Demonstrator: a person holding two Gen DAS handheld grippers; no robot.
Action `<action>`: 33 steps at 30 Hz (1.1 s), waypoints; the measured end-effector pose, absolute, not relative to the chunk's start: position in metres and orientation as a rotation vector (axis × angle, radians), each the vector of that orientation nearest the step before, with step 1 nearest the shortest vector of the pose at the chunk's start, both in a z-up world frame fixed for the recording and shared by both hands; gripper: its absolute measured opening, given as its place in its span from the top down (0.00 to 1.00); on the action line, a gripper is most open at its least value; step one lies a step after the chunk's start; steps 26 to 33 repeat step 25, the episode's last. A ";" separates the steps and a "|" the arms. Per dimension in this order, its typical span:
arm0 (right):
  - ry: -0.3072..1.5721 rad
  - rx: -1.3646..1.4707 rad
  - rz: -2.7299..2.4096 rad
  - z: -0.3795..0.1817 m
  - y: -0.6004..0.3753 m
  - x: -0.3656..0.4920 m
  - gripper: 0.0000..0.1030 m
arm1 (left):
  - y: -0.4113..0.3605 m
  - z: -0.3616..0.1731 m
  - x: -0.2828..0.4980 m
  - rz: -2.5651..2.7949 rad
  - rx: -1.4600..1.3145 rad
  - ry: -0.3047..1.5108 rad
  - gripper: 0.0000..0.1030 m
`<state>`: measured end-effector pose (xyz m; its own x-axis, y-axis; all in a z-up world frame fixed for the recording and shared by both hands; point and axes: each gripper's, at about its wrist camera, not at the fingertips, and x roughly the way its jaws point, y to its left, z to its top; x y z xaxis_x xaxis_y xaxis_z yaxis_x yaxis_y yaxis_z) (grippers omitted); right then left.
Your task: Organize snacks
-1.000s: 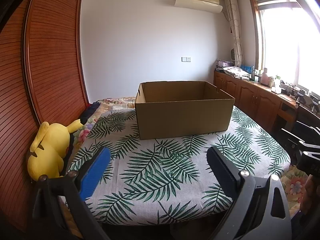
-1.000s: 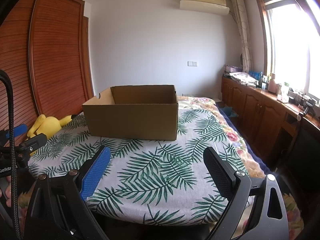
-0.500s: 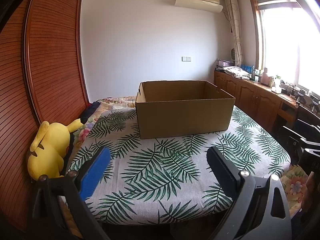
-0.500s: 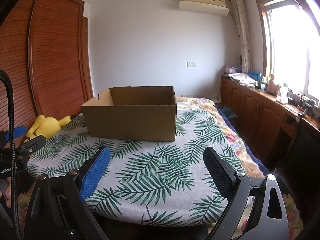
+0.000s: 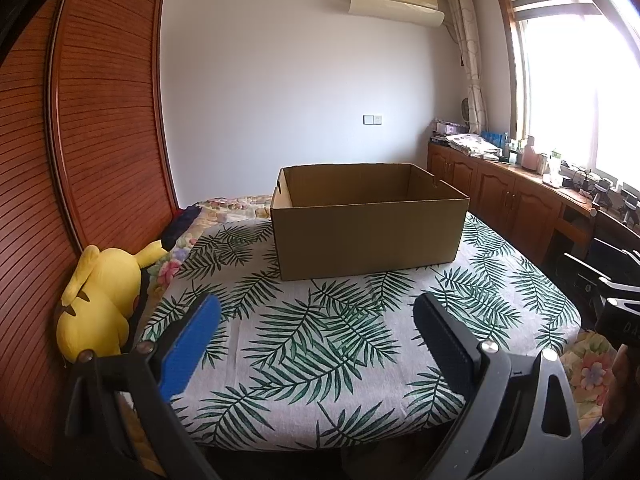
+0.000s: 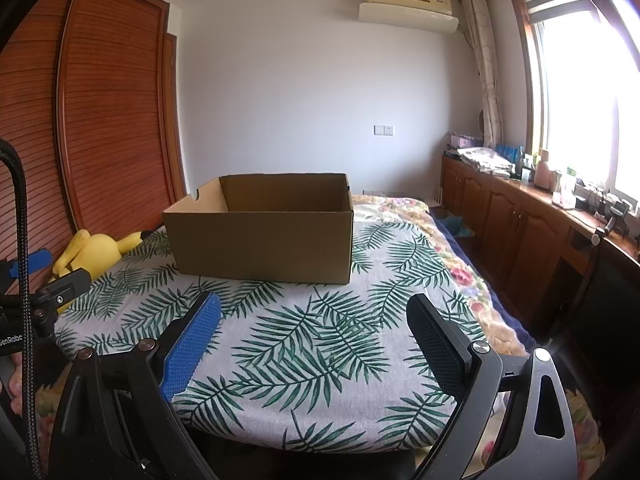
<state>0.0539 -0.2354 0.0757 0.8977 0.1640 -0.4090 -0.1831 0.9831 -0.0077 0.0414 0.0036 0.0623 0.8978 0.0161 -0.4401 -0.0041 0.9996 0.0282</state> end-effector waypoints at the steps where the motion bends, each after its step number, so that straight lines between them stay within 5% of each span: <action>1: 0.419 -0.046 0.179 0.076 -0.234 0.053 0.07 | 0.004 0.062 0.041 0.011 0.027 0.456 0.05; 33: 0.419 -0.047 0.179 0.076 -0.236 0.053 0.07 | 0.003 0.063 0.038 0.002 0.024 0.453 0.05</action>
